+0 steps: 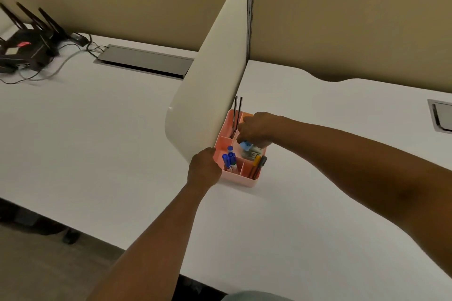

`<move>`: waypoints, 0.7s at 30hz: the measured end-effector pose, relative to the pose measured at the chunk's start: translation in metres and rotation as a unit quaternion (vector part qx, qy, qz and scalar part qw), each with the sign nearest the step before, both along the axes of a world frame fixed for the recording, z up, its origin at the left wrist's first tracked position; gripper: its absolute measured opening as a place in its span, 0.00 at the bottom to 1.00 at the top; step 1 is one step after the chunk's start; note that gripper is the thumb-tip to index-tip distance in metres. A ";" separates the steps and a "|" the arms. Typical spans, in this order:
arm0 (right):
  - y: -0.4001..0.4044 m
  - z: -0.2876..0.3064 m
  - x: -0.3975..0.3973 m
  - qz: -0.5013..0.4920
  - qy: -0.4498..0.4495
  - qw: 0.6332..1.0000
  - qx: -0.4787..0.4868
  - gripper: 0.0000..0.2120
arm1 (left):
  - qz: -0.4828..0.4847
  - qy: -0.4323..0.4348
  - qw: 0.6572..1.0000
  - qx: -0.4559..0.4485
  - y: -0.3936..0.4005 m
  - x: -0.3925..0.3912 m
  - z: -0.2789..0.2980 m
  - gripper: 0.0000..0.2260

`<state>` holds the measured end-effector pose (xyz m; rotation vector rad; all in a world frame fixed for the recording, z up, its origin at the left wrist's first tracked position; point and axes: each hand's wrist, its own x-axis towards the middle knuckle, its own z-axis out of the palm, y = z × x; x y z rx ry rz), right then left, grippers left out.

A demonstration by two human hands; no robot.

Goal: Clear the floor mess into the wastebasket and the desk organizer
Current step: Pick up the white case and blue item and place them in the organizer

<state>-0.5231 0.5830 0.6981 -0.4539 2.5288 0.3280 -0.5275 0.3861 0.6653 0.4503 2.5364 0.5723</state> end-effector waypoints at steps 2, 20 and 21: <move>0.002 0.005 0.001 -0.089 0.033 0.989 -0.115 0.14 | 0.009 -0.005 1.000 0.006 0.000 -0.002 -0.002 0.22; -0.063 -0.019 0.009 -0.513 0.227 0.705 -0.434 0.16 | 0.039 -0.042 0.996 0.062 -0.013 0.013 -0.005 0.18; -0.065 -0.019 0.008 -0.502 0.219 0.730 -0.410 0.15 | 0.045 -0.047 0.996 0.064 -0.014 0.014 -0.004 0.19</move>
